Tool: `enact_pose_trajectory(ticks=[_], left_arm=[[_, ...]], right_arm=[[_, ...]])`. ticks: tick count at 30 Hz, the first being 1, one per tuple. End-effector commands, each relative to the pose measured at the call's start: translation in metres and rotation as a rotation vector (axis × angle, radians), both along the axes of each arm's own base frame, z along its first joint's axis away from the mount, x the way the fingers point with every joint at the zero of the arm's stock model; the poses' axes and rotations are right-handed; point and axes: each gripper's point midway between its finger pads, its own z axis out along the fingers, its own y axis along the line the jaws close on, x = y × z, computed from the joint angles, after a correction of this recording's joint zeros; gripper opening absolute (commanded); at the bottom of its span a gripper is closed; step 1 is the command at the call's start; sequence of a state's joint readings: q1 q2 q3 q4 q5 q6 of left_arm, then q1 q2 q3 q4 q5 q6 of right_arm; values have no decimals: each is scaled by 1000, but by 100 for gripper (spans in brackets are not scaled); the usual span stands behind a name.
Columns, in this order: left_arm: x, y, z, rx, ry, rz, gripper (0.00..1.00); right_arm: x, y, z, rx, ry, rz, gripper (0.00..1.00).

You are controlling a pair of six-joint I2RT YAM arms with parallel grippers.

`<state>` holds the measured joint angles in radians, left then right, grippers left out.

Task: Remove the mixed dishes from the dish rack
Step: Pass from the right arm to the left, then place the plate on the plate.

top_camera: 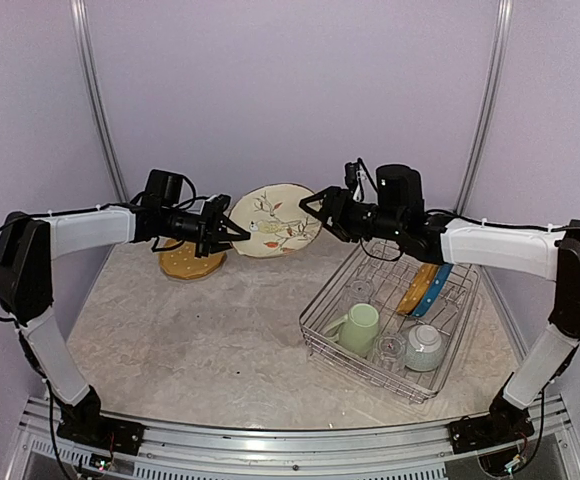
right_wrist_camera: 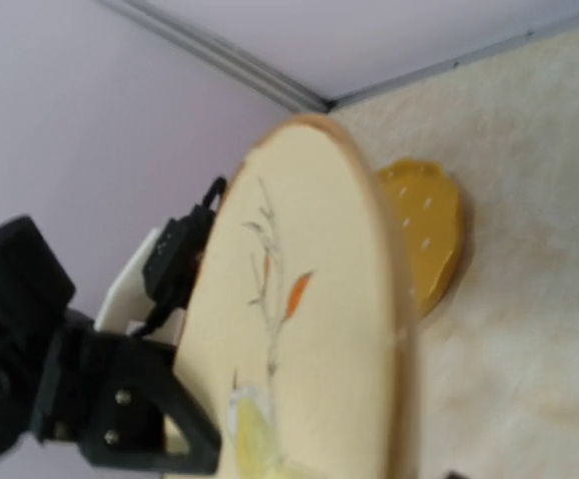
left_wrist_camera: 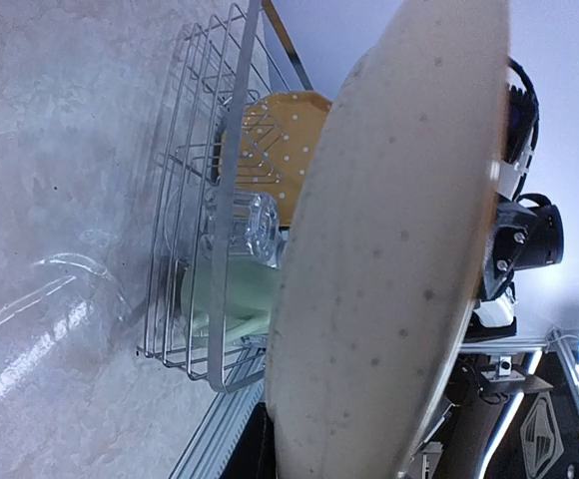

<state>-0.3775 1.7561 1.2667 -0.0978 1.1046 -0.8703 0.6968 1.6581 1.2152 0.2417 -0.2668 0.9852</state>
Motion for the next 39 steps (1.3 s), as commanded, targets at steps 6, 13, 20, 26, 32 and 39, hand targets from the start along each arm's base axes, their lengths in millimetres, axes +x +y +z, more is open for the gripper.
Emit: enact_pose_trajectory(ticks=[6, 13, 20, 26, 32, 39], left_arm=[[33, 42, 18, 2, -47, 130, 0], [77, 127, -19, 141, 109, 423, 0], [95, 191, -40, 165, 209, 605, 0], [107, 213, -61, 176, 275, 630, 0], [115, 220, -87, 217, 321, 622, 0], [122, 221, -102, 241, 344, 619, 0]], right_arm=[[5, -33, 25, -80, -53, -105, 88], [-2, -66, 27, -139, -65, -182, 88], [-7, -92, 30, -159, -71, -243, 88], [-10, -106, 39, -165, -88, -271, 88], [-16, -117, 47, -180, -103, -297, 88], [-23, -133, 50, -193, -114, -336, 88]])
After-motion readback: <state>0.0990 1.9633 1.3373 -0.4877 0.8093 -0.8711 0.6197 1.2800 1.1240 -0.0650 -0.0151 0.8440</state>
